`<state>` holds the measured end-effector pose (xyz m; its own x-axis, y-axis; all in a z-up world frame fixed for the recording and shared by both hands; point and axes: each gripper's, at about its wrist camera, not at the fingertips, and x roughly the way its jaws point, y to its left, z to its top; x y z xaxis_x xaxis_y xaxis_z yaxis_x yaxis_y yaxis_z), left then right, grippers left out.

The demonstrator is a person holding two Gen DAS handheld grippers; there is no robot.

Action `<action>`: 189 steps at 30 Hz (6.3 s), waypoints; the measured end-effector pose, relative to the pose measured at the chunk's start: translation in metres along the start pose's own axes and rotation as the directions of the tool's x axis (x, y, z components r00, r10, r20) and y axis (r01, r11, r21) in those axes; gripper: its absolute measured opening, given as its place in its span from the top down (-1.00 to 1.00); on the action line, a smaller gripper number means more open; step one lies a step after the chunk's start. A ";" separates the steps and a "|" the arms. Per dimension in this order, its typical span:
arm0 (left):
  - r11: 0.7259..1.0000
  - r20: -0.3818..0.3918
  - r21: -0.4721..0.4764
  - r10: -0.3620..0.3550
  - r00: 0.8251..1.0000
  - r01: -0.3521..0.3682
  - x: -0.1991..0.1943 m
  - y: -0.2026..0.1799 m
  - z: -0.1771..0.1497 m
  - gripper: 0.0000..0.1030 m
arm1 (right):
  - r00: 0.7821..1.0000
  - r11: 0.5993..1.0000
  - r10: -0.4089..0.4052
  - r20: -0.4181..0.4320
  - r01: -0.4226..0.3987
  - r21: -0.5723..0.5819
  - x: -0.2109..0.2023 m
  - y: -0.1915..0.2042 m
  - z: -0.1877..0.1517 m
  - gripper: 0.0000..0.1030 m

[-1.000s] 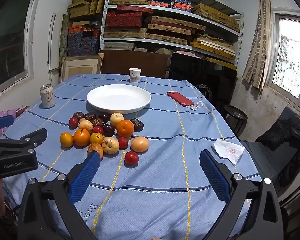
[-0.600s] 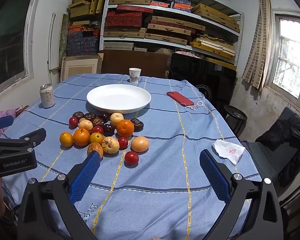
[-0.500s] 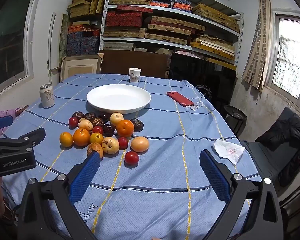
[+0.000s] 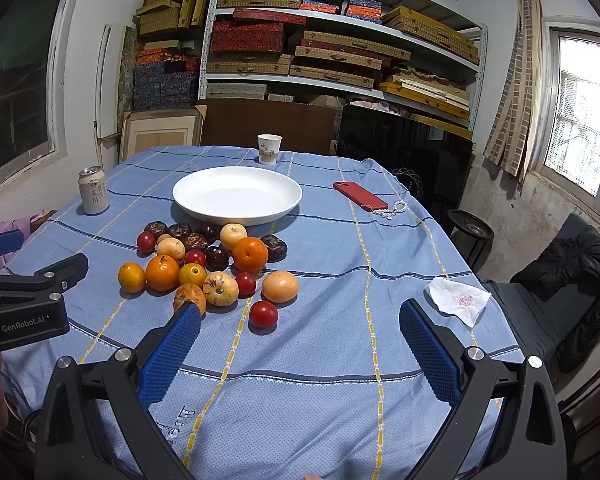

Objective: Organize fruits

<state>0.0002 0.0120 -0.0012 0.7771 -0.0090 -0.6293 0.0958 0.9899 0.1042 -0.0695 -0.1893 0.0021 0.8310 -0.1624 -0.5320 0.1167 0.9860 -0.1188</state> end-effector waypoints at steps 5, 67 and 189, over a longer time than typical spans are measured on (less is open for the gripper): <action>1.000 -0.002 -0.001 0.001 1.000 -0.001 0.001 0.000 -0.001 -0.92 | 1.000 1.000 0.000 0.000 0.000 0.000 0.000 0.000 0.000 -0.93; 1.000 -0.013 -0.013 0.004 1.000 -0.004 0.009 0.001 -0.001 -0.92 | 1.000 1.000 0.007 -0.004 -0.007 -0.012 0.002 0.005 0.001 -0.93; 0.960 -0.274 -0.093 -0.281 0.920 0.266 0.367 -0.017 0.210 0.14 | 0.902 0.945 0.204 -0.381 -0.283 -0.163 0.382 0.060 0.177 0.04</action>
<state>0.4142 -0.0381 -0.0716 0.5171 -0.2479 -0.8192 0.2406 0.9607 -0.1388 0.3514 -0.1855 -0.0595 0.5664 0.0411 -0.8231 -0.2137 0.9719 -0.0985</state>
